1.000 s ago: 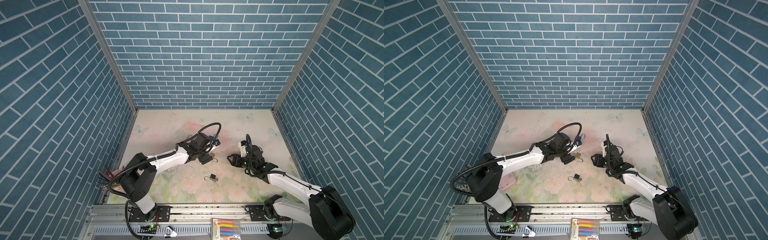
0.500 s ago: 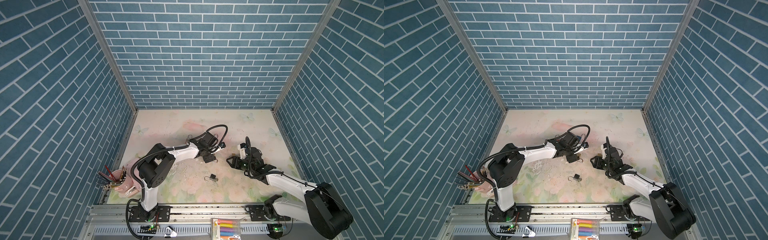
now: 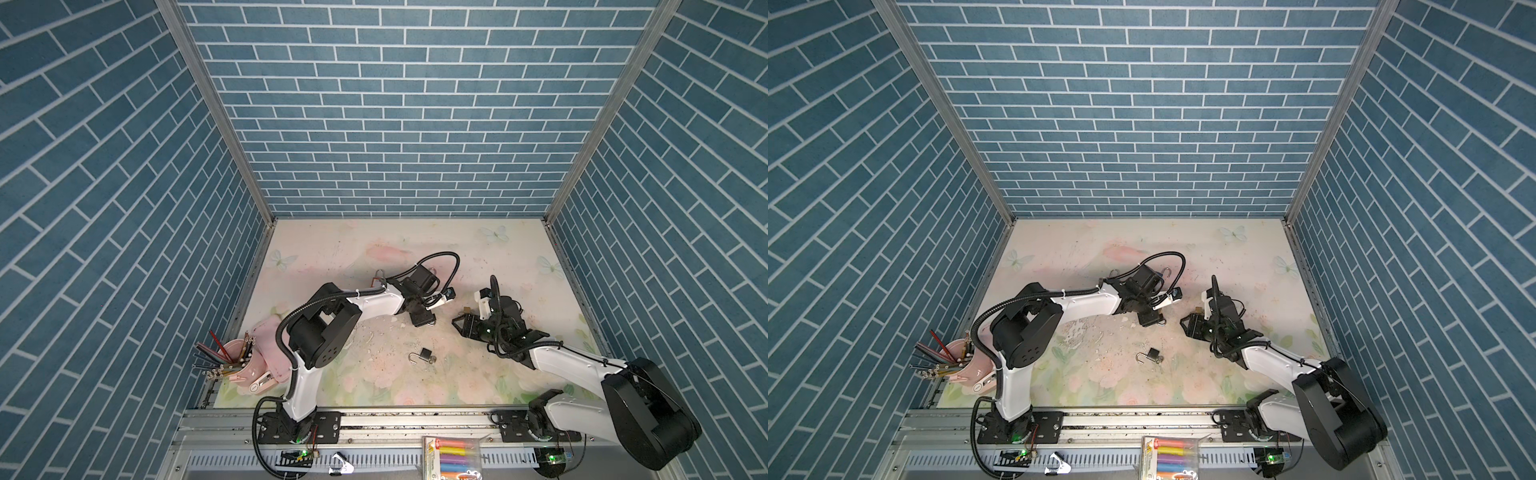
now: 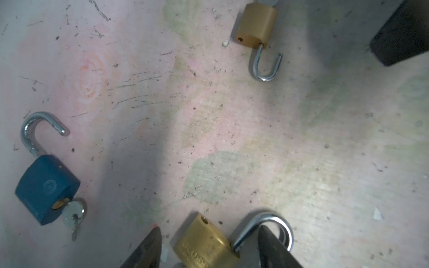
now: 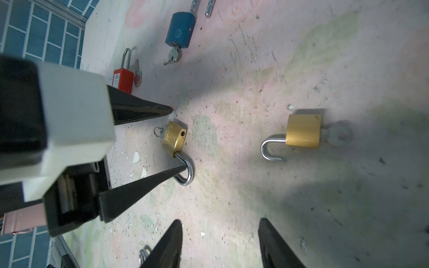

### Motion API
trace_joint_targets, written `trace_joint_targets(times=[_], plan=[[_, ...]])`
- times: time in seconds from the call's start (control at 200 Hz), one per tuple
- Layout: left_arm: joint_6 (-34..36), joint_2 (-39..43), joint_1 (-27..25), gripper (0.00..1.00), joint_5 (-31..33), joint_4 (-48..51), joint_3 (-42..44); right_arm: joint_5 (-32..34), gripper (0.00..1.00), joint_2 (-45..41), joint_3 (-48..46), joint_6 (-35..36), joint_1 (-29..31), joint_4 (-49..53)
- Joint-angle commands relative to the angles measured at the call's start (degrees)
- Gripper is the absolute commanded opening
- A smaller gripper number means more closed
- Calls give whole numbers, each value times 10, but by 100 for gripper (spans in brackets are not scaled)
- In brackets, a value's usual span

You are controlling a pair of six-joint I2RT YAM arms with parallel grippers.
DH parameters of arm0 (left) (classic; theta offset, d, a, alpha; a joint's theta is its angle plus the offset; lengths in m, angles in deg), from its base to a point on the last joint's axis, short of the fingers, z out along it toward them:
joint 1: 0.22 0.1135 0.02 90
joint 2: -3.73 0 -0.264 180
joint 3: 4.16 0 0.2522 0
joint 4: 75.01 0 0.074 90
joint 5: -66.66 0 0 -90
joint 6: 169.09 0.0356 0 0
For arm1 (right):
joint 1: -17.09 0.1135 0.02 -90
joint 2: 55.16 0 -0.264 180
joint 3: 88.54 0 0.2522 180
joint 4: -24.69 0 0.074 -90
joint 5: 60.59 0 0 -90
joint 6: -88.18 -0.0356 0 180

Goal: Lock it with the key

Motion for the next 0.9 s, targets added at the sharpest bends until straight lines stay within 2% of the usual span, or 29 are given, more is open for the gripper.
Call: trace_joint_targets(times=[0.0, 0.11, 0.25, 0.78, 0.895], plan=[[9, -7, -2, 64, -9, 15, -4, -2, 54, 2, -4, -8, -3, -8], [0, 1, -2, 63, -21, 13, 7, -3, 54, 2, -5, -9, -2, -11], [-12, 9, -2, 56, -25, 12, 23, -4, 53, 4, -6, -9, -3, -14], [-56, 56, -1, 55, 0, 6, 89, -3, 53, 7, -4, -10, -3, -27], [-64, 62, -1, 58, 3, -5, 99, -6, 53, 15, -3, -10, -3, -35]])
